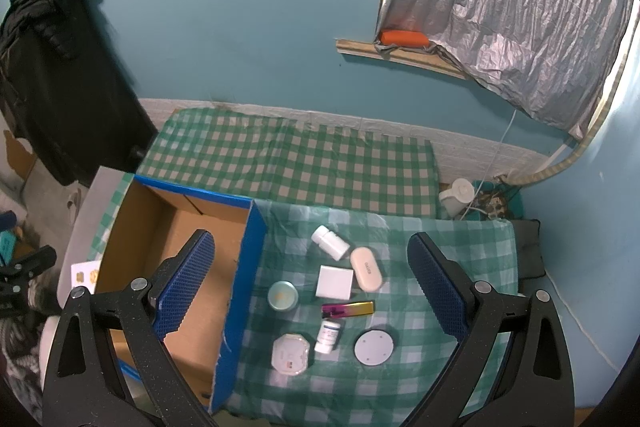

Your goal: Organize rigid objects

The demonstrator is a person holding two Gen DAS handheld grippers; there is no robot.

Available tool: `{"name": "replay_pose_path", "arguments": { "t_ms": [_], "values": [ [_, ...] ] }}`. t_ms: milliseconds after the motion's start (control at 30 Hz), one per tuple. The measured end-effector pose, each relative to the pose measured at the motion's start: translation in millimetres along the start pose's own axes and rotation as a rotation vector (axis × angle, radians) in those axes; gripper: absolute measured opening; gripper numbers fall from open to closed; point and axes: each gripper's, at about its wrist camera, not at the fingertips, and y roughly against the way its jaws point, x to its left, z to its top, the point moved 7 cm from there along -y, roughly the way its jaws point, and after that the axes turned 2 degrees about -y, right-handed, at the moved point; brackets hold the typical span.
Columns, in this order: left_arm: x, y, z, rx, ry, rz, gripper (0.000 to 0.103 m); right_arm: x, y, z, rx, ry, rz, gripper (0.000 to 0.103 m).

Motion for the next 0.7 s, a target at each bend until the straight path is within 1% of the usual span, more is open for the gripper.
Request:
{"name": "replay_pose_path", "arguments": {
  "t_ms": [700],
  "values": [
    [-1.6,-0.4,0.2,-0.002,-0.003,-0.005,0.099,3.0,-0.7,-0.3,0.003,0.002,0.0,0.098]
  ]
}}
